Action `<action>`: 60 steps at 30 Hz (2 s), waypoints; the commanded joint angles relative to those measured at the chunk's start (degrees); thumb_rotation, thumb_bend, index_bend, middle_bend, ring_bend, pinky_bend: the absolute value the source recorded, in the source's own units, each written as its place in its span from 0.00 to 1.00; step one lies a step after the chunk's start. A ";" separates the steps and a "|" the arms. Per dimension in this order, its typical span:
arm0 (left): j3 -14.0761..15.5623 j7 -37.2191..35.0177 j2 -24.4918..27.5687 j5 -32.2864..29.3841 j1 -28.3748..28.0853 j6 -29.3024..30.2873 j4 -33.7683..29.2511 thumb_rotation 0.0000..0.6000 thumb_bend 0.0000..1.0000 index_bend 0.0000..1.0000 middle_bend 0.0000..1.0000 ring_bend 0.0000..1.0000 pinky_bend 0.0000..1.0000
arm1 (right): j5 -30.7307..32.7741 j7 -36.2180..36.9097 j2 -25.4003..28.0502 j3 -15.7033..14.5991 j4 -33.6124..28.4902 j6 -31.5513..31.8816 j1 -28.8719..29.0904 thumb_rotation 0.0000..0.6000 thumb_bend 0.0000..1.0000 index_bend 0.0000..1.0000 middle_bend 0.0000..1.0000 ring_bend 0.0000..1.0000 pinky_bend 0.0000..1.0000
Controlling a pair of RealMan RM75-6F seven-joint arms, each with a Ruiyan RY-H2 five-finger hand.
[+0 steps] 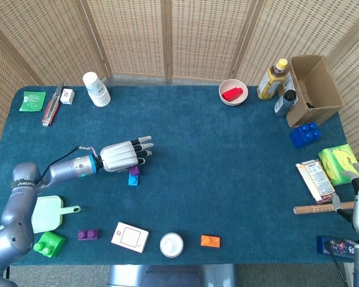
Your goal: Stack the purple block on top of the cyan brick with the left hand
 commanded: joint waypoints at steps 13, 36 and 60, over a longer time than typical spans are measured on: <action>1.06 -0.48 -0.11 0.02 0.69 3.85 0.09 1.00 0.36 0.64 0.25 0.11 0.00 | -0.52 -0.39 -0.03 -0.10 -0.52 0.51 -0.26 1.00 0.28 0.29 0.17 0.00 0.14; 3.20 0.32 -0.34 1.04 1.18 3.76 0.62 1.00 0.36 0.64 0.26 0.11 0.00 | -0.68 -1.28 -0.30 -0.19 -1.27 1.35 -0.80 1.00 0.28 0.29 0.17 0.00 0.14; 3.58 0.76 -0.08 0.66 0.95 3.68 0.87 1.00 0.36 0.65 0.26 0.12 0.00 | -0.62 -2.06 -0.55 -0.05 -1.65 1.45 -0.82 1.00 0.28 0.28 0.17 0.00 0.14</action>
